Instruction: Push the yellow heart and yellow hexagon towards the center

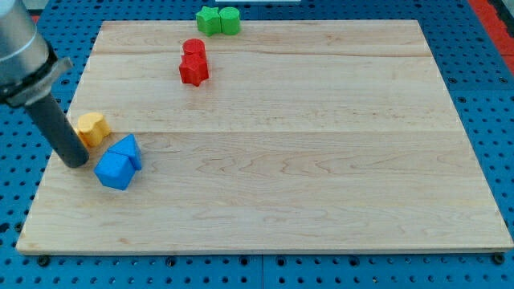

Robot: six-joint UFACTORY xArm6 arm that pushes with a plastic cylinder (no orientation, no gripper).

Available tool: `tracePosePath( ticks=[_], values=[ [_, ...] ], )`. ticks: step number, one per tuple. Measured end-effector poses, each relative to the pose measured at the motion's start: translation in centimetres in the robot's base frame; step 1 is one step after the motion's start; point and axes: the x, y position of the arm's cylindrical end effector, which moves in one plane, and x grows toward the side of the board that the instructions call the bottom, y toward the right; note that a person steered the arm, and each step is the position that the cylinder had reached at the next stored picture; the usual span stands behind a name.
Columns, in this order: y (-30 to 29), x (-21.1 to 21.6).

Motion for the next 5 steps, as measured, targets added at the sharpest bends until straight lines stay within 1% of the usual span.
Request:
tracePosePath(
  ticks=[1, 2, 3, 4, 5],
  values=[
    [0.0, -0.9],
    [-1.3, 3.4],
    [-5.4, 4.6],
    [-5.6, 3.0],
    [-5.1, 0.0]
  ],
)
